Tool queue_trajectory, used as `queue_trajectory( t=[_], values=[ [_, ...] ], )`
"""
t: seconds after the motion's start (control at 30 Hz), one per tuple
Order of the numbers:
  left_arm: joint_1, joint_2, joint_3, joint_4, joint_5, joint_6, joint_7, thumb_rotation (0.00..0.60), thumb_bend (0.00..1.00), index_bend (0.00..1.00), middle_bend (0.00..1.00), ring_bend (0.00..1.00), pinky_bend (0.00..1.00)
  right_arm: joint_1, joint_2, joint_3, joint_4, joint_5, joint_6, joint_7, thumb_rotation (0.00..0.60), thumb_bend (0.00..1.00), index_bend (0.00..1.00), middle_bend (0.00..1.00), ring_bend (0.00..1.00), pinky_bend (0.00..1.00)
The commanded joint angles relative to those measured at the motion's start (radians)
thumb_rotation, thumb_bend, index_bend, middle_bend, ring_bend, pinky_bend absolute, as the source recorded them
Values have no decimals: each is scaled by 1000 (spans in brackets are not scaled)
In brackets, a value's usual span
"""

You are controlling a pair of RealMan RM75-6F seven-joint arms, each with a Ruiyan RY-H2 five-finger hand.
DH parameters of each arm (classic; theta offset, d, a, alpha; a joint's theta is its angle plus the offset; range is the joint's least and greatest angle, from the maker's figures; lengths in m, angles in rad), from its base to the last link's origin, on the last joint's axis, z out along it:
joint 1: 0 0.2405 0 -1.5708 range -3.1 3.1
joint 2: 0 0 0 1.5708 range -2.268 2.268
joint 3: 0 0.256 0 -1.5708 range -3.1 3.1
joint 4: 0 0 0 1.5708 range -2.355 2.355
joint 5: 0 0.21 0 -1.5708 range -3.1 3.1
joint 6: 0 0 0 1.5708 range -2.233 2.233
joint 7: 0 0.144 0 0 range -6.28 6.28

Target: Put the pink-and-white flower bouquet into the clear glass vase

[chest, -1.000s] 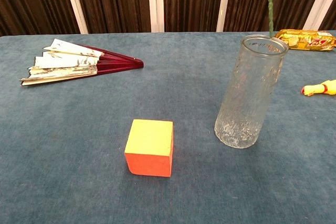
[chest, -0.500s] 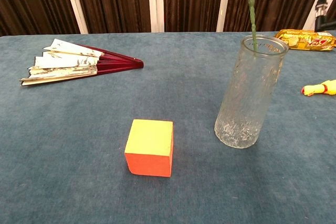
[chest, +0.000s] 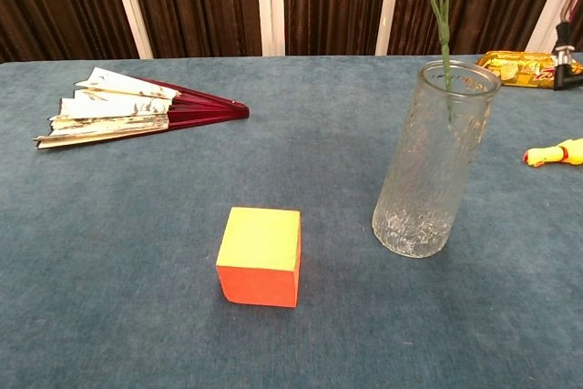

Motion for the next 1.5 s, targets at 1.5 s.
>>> queue_trajectory(
  t=[1.5],
  values=[
    [-3,-10,6,-14,3,2,49,600,249,105,0,0,23,-280,167,-191,47,-563,-289,445,600,68,356,253,172,0]
  ],
)
